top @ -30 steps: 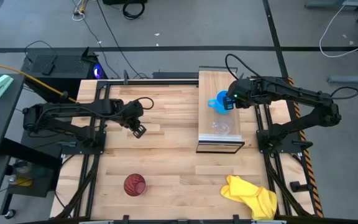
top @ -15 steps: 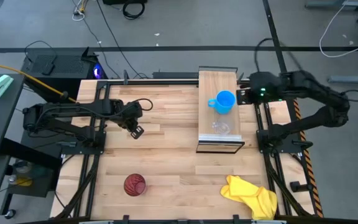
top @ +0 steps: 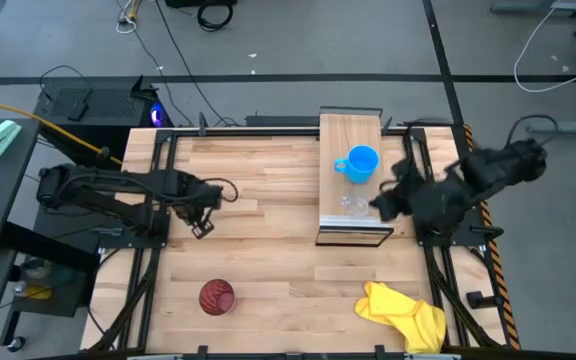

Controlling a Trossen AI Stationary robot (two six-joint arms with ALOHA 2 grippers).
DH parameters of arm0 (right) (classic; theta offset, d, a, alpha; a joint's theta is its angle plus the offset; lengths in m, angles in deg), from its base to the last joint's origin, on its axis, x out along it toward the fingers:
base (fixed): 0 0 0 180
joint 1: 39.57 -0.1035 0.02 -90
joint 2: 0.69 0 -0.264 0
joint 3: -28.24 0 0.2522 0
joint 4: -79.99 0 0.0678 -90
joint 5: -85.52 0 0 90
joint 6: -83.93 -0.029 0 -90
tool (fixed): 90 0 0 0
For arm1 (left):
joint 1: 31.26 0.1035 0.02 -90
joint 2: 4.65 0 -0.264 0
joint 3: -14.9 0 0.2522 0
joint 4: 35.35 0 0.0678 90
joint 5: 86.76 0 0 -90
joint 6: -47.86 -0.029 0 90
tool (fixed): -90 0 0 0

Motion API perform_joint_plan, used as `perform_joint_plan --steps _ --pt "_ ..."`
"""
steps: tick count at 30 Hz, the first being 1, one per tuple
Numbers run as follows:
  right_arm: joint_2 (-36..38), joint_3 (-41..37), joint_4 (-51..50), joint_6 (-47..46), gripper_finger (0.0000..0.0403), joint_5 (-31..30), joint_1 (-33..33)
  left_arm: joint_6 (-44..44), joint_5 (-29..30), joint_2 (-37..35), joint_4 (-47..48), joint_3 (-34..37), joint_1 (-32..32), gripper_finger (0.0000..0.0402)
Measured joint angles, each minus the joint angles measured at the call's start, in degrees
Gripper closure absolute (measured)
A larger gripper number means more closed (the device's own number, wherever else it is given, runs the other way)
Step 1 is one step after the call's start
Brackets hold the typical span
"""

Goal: Stack small to large cups/mugs on shelf
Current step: Put the red cup on the shelf

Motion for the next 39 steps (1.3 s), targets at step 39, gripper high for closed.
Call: perform_joint_plan --steps 39 --pt "-33.54 -0.11 5.27 -34.56 0.0398 -9.39 -42.90 91.04 17.44 15.68 -30.74 -0.04 -59.56 0.0388"
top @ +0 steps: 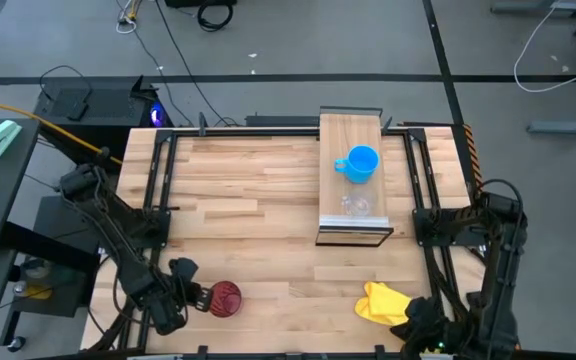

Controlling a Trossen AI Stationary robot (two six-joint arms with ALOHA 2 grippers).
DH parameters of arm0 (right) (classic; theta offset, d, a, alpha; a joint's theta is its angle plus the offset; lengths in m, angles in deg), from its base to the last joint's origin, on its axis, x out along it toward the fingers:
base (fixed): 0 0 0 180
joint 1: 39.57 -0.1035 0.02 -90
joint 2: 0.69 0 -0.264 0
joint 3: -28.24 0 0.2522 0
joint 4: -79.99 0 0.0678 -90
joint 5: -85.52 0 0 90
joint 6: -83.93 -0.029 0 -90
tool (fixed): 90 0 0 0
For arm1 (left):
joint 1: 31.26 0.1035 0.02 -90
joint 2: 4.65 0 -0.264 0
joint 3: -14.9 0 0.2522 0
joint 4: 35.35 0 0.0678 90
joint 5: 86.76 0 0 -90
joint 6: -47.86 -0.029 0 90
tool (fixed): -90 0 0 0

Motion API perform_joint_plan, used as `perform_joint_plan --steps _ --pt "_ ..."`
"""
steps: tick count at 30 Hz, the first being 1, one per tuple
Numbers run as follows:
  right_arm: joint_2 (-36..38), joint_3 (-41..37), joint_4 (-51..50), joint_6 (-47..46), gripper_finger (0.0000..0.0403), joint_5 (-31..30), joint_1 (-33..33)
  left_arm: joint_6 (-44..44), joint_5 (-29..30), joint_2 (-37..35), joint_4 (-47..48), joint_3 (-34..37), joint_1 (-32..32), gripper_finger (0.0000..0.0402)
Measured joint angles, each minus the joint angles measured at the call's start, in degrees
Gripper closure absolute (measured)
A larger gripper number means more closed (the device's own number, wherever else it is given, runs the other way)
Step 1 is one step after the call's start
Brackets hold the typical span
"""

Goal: Stack small to large cups/mugs on shelf
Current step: Put the red cup on the shelf

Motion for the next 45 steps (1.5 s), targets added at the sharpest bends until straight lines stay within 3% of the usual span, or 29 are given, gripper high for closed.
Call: perform_joint_plan --steps 13,19,30,40,45 --pt "-0.09 0.00 0.69 1.05 0.0398 -0.62 1.20 -1.91 6.06 0.23 -5.33 0.04 1.84 0.0377" --pt "-0.09 0.00 1.81 4.05 0.0398 -0.62 2.78 -5.34 9.19 0.23 -8.54 0.04 2.32 0.0389" --pt "-0.09 0.00 2.71 4.59 0.0398 -0.60 3.23 -4.46 9.22 -1.18 -0.59 0.07 0.82 0.0371" --pt "-0.09 0.00 4.92 5.66 0.0398 -0.60 3.23 -6.99 11.70 -10.57 -0.80 0.07 -6.97 0.0368" --pt "-0.09 0.02 4.94 6.33 0.0398 -0.58 4.48 -7.87 11.59 -11.59 -3.15 0.07 -10.41 0.0357"
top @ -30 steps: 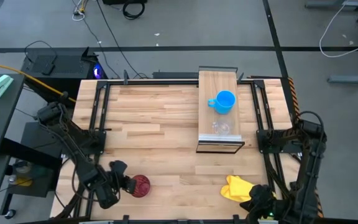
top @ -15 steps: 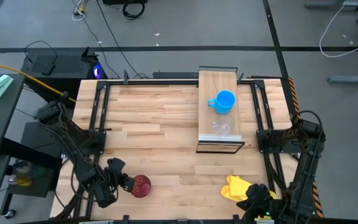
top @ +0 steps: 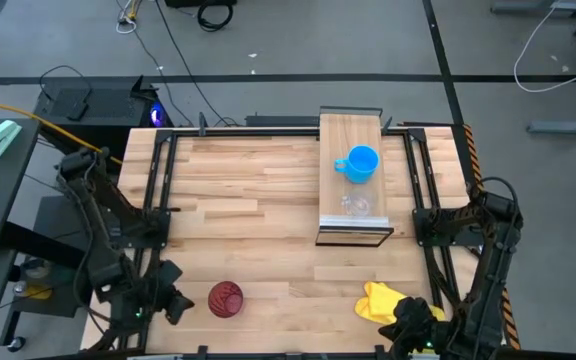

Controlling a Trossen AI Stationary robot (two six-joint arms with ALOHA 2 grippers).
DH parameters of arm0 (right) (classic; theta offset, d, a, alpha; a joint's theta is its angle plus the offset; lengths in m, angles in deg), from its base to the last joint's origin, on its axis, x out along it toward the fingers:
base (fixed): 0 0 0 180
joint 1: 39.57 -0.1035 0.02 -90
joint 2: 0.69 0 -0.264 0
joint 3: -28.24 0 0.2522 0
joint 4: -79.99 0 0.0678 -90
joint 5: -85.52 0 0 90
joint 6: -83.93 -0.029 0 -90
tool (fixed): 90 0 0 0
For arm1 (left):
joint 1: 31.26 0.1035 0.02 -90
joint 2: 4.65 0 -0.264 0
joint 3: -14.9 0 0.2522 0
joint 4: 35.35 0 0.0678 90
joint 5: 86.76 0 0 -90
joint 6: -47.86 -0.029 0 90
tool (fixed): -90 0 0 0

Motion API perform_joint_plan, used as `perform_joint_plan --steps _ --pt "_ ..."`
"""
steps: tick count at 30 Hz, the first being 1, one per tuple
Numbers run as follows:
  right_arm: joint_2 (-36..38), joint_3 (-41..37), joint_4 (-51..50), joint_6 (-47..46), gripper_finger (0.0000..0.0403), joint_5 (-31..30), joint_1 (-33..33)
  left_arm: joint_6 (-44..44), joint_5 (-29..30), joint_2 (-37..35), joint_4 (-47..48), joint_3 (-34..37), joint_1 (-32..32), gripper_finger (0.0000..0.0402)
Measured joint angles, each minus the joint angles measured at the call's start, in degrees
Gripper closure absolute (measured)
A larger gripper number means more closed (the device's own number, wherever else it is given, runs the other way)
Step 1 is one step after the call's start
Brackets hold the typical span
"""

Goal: Stack small to large cups/mugs on shelf
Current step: Put the red cup on the shelf

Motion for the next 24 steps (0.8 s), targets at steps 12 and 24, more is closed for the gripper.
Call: perform_joint_plan --steps 12,24 --pt "0.00 0.02 4.54 10.97 0.0398 -0.02 7.81 -12.37 1.04 3.25 -7.11 0.00 7.71 0.0335" --pt "0.02 0.02 6.19 16.51 0.0398 2.15 12.26 -21.01 -4.22 3.25 -10.13 0.00 13.95 0.0331"
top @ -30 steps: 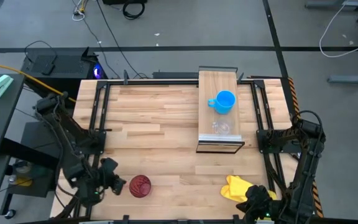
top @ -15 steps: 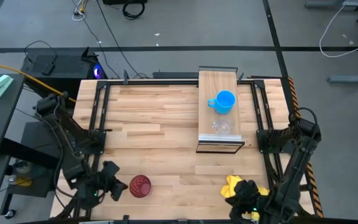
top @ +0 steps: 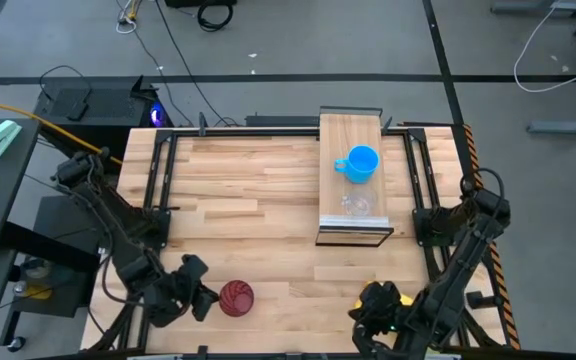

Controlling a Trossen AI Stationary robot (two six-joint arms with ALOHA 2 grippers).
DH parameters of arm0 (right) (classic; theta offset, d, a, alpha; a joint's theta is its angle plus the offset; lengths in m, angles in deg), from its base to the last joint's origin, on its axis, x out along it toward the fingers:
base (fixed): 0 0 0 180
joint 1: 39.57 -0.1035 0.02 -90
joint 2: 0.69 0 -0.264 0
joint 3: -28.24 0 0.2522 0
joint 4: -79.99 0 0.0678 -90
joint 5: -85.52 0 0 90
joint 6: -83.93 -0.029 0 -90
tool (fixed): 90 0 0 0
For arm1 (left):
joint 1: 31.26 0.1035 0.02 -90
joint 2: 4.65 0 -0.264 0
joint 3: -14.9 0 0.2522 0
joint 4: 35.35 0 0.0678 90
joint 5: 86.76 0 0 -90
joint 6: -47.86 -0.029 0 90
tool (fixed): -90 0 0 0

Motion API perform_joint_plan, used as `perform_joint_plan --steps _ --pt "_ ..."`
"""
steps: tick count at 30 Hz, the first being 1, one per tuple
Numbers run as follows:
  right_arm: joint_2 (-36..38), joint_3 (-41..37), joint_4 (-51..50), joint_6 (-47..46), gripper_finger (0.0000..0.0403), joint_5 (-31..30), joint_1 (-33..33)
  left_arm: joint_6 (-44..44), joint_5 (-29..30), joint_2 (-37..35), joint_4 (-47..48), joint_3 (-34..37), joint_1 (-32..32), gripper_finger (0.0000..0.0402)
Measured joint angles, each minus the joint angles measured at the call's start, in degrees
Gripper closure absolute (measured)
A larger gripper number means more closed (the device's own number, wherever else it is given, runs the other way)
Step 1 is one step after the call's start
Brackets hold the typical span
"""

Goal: Stack small to large cups/mugs on shelf
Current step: Put the red cup on the shelf

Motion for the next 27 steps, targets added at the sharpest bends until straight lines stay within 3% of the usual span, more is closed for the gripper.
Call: perform_joint_plan --steps 5,11,18,22,27 --pt "0.00 0.00 2.09 5.67 0.0398 1.29 3.78 -1.50 -2.53 0.00 0.39 0.00 1.78 0.0334" --pt "0.00 0.00 11.67 18.96 0.0397 2.31 10.98 -2.92 -2.78 0.00 0.14 0.00 3.34 0.0336" --pt "0.00 0.00 22.82 32.97 0.0370 11.67 21.52 -2.99 -2.95 0.00 0.05 0.00 3.65 0.0331" --pt "0.00 0.00 25.83 36.22 0.0352 18.25 25.79 -2.70 -2.99 0.00 -0.99 0.00 3.65 0.0335" --pt "0.00 0.00 26.99 37.13 0.0338 21.73 28.23 -3.92 -3.44 1.97 -3.76 -0.02 4.71 0.0337"
